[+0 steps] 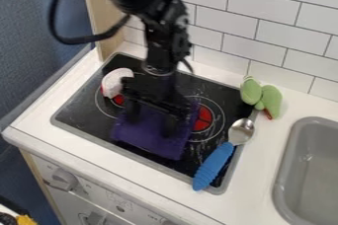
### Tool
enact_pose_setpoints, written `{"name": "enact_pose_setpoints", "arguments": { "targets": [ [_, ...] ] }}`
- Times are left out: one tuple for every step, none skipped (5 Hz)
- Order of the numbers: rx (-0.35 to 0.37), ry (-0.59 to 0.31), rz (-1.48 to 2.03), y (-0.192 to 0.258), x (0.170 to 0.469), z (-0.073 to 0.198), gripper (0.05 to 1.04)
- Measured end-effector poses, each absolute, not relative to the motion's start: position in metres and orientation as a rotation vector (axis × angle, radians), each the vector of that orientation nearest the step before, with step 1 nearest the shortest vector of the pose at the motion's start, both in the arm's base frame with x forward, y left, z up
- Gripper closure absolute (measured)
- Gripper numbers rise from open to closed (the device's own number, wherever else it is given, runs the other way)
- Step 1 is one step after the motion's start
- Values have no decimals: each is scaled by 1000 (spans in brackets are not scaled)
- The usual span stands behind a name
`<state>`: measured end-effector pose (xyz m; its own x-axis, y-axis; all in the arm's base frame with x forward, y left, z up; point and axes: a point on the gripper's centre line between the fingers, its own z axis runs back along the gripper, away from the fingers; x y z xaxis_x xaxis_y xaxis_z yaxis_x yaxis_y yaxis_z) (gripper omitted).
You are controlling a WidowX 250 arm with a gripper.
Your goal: Move the purple cloth to the left burner
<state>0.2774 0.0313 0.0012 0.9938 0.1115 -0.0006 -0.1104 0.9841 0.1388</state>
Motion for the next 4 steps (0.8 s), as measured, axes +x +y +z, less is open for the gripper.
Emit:
{"name": "enact_pose_setpoints", "arguments": {
  "targets": [
    [113, -1, 191, 55, 274, 1, 84],
    [105, 7, 244, 82, 277, -3, 81],
    [98, 10, 293, 100, 273, -3, 82],
    [95, 14, 353, 121, 268, -2, 82]
  ]
}}
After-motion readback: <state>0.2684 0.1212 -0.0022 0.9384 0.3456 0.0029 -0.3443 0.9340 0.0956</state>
